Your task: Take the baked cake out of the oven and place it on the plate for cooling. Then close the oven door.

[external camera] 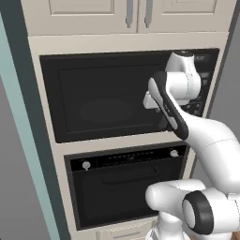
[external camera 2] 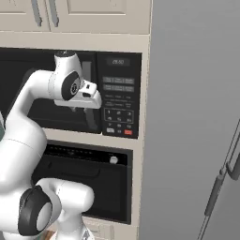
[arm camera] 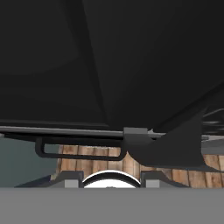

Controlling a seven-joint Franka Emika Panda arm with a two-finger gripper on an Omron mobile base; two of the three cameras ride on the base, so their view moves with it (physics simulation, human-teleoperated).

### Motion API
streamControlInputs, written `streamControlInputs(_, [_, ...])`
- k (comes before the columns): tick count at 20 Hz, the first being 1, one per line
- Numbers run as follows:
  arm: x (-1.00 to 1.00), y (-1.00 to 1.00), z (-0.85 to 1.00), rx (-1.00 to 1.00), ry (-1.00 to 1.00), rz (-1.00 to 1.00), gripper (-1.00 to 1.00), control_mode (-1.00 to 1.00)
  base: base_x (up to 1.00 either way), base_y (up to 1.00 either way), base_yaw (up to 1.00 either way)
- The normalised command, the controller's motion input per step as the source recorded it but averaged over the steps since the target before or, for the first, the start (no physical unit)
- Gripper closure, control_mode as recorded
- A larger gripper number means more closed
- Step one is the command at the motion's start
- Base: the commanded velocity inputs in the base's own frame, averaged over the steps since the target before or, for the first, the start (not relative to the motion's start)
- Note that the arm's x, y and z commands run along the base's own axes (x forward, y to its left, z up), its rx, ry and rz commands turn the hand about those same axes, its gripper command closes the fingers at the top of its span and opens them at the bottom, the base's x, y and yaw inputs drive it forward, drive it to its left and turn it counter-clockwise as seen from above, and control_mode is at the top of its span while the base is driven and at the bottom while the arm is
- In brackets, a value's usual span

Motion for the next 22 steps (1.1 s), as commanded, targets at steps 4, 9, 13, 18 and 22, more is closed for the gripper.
streamControlInputs(4, [0.0, 0.0, 0.0, 0.0, 0.0, 0.0, -1.0, 1.0, 0.0, 0.0, 0.0])
streamControlInputs(9, [0.0, 0.0, 0.0, 0.0, 0.0, 0.0, -1.0, 1.0, 0.0, 0.0, 0.0])
streamControlInputs(13, [0.0, 0.0, 0.0, 0.0, 0.0, 0.0, -1.0, 1.0, -0.17, 0.01, 0.17])
streamControlInputs(18, [0.0, 0.0, 0.0, 0.0, 0.0, 0.0, -1.0, 1.0, -0.42, 0.0, 0.32])
streamControlInputs(22, [0.0, 0.0, 0.0, 0.0, 0.0, 0.0, -1.0, 1.0, -0.57, -0.01, 0.34])
